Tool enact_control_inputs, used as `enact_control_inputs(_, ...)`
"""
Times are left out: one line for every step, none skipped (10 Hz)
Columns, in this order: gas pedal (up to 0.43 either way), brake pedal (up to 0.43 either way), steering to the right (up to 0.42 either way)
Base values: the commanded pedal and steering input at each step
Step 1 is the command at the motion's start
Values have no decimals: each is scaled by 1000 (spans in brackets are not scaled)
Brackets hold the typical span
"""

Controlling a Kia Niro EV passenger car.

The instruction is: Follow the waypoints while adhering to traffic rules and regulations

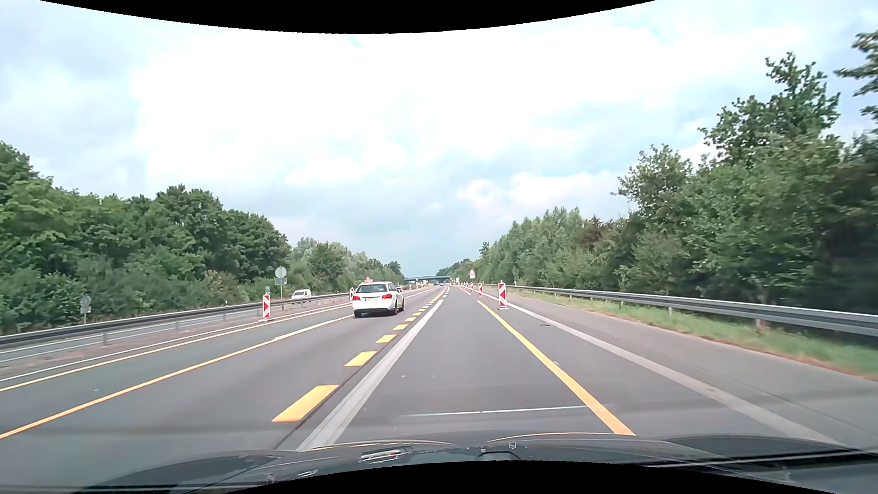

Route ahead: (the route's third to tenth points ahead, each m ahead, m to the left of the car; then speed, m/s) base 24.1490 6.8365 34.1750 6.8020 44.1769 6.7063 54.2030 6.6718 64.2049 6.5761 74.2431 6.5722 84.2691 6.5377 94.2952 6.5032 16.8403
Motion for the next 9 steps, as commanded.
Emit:
enact_control_inputs(177,0,4)
enact_control_inputs(177,0,4)
enact_control_inputs(177,0,4)
enact_control_inputs(177,0,3)
enact_control_inputs(177,0,2)
enact_control_inputs(177,0,1)
enact_control_inputs(177,0,1)
enact_control_inputs(177,0,1)
enact_control_inputs(177,0,1)
